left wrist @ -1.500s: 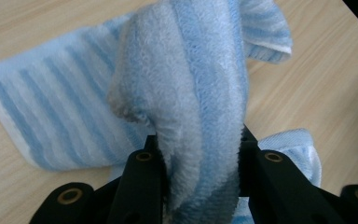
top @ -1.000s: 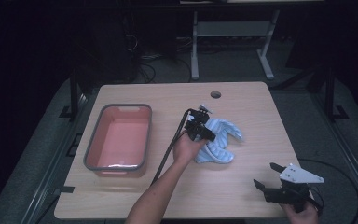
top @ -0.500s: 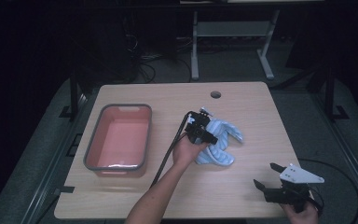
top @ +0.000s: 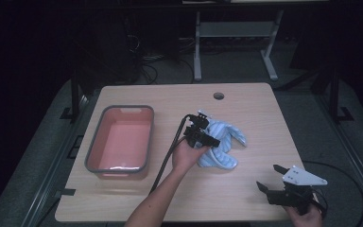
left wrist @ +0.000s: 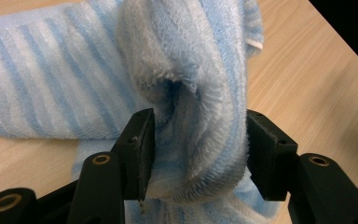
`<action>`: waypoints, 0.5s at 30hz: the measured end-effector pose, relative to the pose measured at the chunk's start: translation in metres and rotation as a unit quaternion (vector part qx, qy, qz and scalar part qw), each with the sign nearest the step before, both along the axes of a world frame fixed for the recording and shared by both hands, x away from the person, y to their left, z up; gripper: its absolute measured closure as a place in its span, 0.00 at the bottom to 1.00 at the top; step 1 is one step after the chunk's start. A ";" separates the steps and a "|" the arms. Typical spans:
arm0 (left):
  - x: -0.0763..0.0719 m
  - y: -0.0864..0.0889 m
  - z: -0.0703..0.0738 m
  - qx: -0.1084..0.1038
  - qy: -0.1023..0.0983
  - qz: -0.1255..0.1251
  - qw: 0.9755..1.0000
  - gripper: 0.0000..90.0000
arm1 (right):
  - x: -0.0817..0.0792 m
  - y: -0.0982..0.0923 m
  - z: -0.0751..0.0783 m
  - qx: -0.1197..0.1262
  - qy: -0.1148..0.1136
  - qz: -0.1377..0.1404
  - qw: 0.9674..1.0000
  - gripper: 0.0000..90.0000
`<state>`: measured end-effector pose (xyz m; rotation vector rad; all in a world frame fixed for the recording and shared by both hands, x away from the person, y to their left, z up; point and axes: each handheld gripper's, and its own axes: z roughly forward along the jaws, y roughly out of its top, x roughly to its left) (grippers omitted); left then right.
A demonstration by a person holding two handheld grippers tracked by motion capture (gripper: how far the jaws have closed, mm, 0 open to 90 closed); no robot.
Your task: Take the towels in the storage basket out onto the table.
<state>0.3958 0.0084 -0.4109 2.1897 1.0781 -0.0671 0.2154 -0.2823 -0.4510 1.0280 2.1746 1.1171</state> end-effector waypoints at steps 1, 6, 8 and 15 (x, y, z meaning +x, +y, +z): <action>0.000 0.000 0.000 -0.002 -0.001 0.000 1.000 0.51 | 0.000 0.000 0.000 0.000 0.000 -0.001 1.000 0.17; -0.002 0.002 0.004 -0.015 -0.004 0.001 1.000 0.46 | 0.002 -0.003 0.000 0.000 -0.002 -0.004 1.000 0.17; -0.004 0.003 0.007 -0.018 -0.008 -0.001 1.000 0.44 | 0.002 -0.004 0.000 0.000 0.000 -0.006 1.000 0.17; -0.010 0.012 0.014 -0.024 -0.016 -0.007 1.000 0.41 | 0.004 -0.007 0.000 -0.002 -0.002 -0.008 1.000 0.17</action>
